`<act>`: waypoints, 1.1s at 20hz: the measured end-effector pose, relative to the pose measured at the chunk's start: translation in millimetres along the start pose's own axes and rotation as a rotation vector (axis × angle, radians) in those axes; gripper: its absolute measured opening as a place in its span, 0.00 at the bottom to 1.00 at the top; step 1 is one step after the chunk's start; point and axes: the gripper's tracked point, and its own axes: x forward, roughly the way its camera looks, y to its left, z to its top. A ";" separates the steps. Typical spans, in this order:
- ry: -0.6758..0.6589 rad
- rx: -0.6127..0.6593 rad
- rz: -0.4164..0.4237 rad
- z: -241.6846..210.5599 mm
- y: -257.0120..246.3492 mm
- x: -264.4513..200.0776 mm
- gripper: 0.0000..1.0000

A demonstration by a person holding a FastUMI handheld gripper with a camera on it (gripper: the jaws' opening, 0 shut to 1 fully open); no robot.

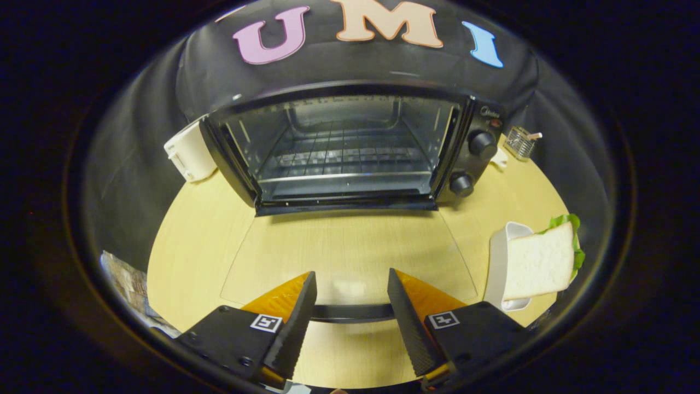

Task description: Open the toaster oven, put the food inside, and close the toaster oven door.

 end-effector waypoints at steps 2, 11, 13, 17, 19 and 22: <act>0.019 -0.023 0.005 -3.5 1.8 5.3 0.82; -0.006 0.012 0.024 11.1 -1.7 7.7 0.80; -0.029 0.020 0.002 20.8 -12.3 -3.4 0.80; -0.163 0.103 -0.046 58.6 -56.4 -41.2 0.82; -0.234 0.158 -0.071 73.5 -87.7 -65.4 0.88; -0.303 0.231 -0.121 85.2 -139.4 -90.8 0.97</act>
